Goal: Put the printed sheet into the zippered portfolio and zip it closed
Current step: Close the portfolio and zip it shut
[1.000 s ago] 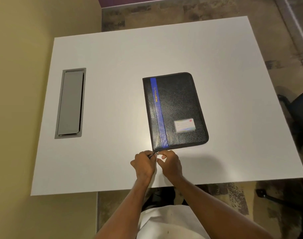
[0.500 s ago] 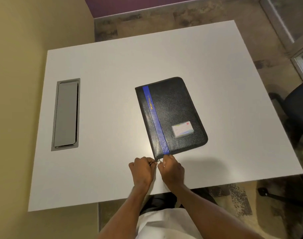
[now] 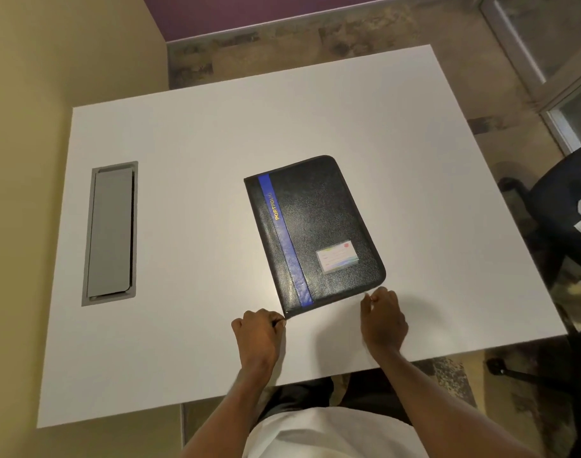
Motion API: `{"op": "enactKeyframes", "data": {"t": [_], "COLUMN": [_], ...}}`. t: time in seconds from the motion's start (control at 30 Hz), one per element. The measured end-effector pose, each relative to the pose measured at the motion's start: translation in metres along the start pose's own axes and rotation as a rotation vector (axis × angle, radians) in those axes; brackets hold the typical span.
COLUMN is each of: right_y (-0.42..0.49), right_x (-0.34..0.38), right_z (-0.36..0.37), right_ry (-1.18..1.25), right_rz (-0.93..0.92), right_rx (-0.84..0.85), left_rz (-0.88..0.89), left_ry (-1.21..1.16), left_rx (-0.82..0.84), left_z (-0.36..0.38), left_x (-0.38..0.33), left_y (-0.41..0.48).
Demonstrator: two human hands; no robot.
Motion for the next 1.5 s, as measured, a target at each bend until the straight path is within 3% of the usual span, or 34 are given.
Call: {"op": "enactKeyframes", "data": {"t": [0.1, 0.2, 0.33, 0.43, 0.7, 1.23, 1.5], "right_y": [0.02, 0.028, 0.03, 0.032, 0.045, 0.088, 0.143], "right_x": [-0.012, -0.012, -0.01, -0.008, -0.01, 0.0, 0.051], "right_z": [-0.009, -0.008, -0.008, -0.01, -0.015, -0.035, -0.037], "right_ry": [0.064, 0.09, 0.076, 0.056, -0.006, 0.025, 0.111], "right_rz": [0.047, -0.007, -0.073, -0.12, -0.161, -0.245, -0.374], "right_rx": [0.012, 0.075, 0.105, 0.114, 0.183, 0.085, 0.172], "left_rz": [0.033, 0.24, 0.636, 0.73, 1.002, 1.092, 1.058], "left_ry": [0.059, 0.115, 0.207, 0.271, 0.593, 0.524, 0.538], "left_rx": [-0.053, -0.103, 0.044, 0.207, 0.3, 0.232, 0.219], "left_z": [-0.008, -0.013, 0.01, 0.034, 0.064, 0.046, 0.042], "left_x": [-0.009, -0.05, -0.144, -0.196, -0.252, -0.254, -0.257], "left_y": [-0.003, -0.002, 0.024, 0.056, 0.099, 0.09, 0.088]}}
Point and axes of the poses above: each hand's wrist, its own y-axis towards the middle knuckle, its own z-axis out of the palm, x = y × z, the point moved 8 cm from there along y, towards the middle knuckle, and after that the axes turned 8 degrees about z, right-handed, at the moved point
